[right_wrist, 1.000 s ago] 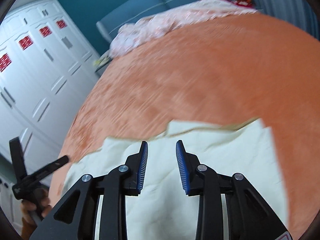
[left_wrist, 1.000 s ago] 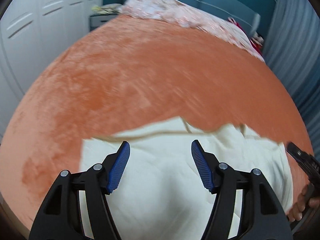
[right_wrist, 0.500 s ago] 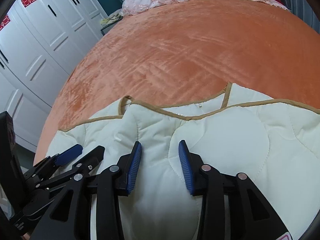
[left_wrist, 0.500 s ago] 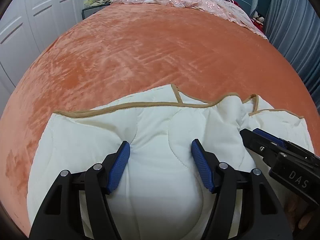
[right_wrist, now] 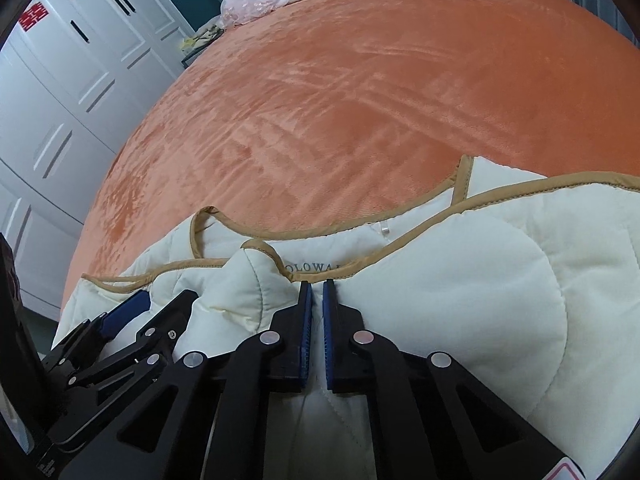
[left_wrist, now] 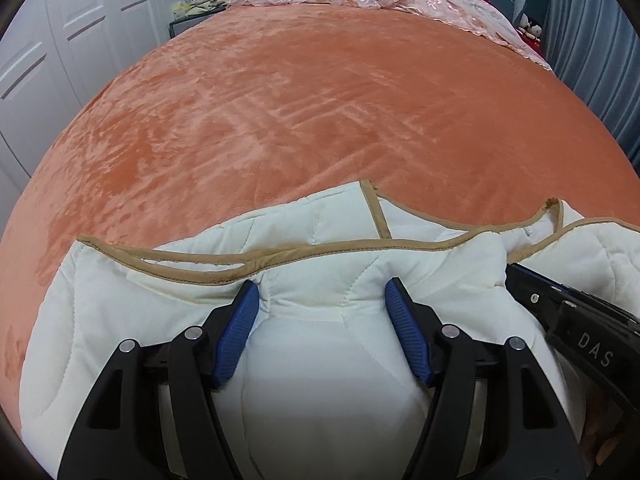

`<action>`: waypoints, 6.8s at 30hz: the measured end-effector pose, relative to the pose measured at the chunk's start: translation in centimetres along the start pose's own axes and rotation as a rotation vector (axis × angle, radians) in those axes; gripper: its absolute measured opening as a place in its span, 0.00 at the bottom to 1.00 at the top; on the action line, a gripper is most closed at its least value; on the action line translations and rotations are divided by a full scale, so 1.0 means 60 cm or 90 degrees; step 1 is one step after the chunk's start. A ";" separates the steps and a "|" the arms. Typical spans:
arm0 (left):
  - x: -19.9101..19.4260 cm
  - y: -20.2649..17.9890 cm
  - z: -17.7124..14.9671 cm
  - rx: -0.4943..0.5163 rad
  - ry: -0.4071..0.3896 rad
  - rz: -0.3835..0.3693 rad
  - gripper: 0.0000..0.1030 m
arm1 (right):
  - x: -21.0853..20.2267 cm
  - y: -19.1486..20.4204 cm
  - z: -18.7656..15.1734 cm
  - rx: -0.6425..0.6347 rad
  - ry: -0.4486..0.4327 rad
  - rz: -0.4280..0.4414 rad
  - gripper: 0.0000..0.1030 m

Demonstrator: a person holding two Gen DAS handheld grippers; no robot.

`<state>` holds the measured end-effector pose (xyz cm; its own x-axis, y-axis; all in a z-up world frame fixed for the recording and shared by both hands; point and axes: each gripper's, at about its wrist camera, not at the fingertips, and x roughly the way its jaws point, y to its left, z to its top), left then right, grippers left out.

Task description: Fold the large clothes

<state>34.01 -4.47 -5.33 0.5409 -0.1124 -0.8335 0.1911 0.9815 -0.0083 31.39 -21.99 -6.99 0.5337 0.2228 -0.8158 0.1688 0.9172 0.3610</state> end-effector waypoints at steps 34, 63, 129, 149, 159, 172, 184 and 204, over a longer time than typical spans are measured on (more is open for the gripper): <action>-0.174 -0.030 -0.118 -0.028 -0.032 -0.091 0.61 | -0.168 -0.001 -0.134 -0.080 -0.071 -0.036 0.13; -0.099 -0.062 -0.129 0.013 -0.066 0.018 0.67 | -0.115 -0.014 -0.142 -0.095 -0.101 -0.046 0.00; -0.220 0.226 -0.259 -0.385 0.052 -0.153 0.47 | -0.243 0.062 -0.276 -0.059 0.015 -0.033 0.12; -0.450 -0.027 -0.137 -0.078 -0.100 -0.183 0.19 | -0.302 -0.009 -0.310 -0.029 0.005 -0.042 0.08; -0.422 -0.213 -0.128 0.066 -0.058 -0.204 0.19 | -0.382 -0.118 -0.332 0.029 -0.025 -0.083 0.08; -0.346 -0.341 -0.170 0.151 0.054 -0.186 0.44 | -0.429 -0.226 -0.391 0.120 -0.011 -0.111 0.13; -0.410 -0.170 -0.171 0.005 0.038 -0.110 0.69 | -0.543 -0.184 -0.269 0.100 -0.163 -0.074 0.36; -0.346 -0.127 -0.172 0.002 0.059 -0.030 0.69 | -0.453 -0.116 -0.168 0.010 -0.057 -0.098 0.15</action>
<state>12.86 -8.04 6.36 0.4534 -0.1435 -0.8797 0.2168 0.9751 -0.0473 7.36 -31.12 8.12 0.5724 0.0494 -0.8185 0.2665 0.9328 0.2427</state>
